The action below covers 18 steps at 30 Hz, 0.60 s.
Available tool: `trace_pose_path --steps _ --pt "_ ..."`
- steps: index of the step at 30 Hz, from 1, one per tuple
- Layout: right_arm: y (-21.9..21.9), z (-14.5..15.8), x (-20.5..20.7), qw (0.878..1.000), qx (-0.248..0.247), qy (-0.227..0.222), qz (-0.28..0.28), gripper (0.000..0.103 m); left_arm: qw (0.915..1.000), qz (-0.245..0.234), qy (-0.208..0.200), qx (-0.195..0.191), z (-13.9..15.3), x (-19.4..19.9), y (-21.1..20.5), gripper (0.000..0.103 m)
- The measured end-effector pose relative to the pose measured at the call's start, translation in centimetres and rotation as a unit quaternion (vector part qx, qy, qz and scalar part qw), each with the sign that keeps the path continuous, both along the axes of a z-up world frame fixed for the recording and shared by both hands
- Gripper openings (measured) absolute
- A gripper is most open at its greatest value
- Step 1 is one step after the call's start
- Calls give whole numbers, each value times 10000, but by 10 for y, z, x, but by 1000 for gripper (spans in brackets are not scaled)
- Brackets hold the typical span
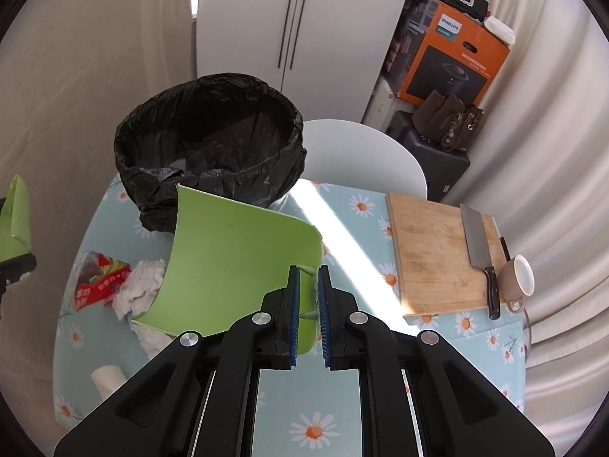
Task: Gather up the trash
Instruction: 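Lift the green scoop with the right gripper and carry it over the bin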
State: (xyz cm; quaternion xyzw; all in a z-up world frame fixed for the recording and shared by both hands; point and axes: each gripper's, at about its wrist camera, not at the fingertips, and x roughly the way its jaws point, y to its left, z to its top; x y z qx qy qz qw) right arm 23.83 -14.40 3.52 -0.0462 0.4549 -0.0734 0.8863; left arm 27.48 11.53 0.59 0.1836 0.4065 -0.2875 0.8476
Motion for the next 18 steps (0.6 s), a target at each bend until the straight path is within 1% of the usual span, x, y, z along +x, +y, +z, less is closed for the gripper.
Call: trace_pose_path --steps 4,7,10,12,15,18 --pt "-3 8 27 9989 147 -188 395 9 9996 188 -206 57 21 15 -17 87" --pt "-10 13 51 9973 270 -367 583 9 9995 287 -153 37 32 31 -29 87" --pt "-19 14 77 9966 283 -406 662 9 9992 349 -125 173 38 48 -43 87" --pt "-25 14 93 9957 326 -426 758 9 9992 320 -105 191 42 57 -51 87" --pt "-30 14 115 9947 292 -486 859 9 9985 312 -237 374 45 69 -68 87" --pt "-33 13 135 9934 347 -524 962 9 9986 319 -225 363 45 83 -82 87"
